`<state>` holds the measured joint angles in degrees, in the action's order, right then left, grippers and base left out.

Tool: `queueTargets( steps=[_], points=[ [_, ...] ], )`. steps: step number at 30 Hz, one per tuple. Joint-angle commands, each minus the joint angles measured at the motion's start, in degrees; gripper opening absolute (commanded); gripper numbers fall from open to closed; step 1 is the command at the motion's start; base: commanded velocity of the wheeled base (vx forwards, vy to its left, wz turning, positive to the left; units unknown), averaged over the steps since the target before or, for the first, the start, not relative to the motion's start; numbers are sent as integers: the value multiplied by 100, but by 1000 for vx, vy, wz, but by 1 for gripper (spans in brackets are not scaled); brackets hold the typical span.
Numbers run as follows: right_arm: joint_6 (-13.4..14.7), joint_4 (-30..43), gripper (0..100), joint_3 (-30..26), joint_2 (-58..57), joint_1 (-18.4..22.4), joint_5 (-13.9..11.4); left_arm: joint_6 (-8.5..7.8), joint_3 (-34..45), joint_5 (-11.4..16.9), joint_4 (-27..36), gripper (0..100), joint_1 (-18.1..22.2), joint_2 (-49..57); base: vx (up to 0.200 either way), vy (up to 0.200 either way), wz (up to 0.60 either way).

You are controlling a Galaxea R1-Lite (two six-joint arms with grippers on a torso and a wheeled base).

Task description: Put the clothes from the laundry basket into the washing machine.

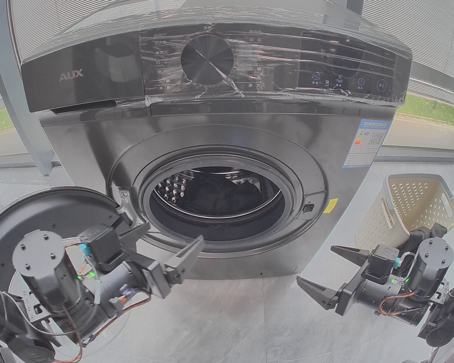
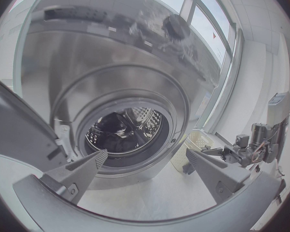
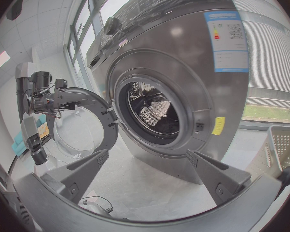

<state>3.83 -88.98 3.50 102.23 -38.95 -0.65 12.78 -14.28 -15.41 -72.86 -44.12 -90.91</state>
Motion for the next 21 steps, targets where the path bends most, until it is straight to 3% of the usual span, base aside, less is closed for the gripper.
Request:
queueTargets(
  steps=[1,4,9,16,21],
  points=[
    [30,3,100,-350,-617,792,73,6,628,12,-53,100,307,864,0,0,0],
    [39,56,100,-350,-748,1293,29,-179,724,3,-61,100,316,864,0,0,0],
    [-22,56,100,-350,-1091,1390,65,-197,751,-15,-61,100,316,1005,0,0,0],
    [-22,329,100,-350,-1583,1460,91,-364,909,-32,-70,100,351,1268,-200,0,0],
    [-31,1225,100,-350,-2287,1557,100,-610,1041,-32,-17,100,465,1655,-200,0,0]
  ],
)
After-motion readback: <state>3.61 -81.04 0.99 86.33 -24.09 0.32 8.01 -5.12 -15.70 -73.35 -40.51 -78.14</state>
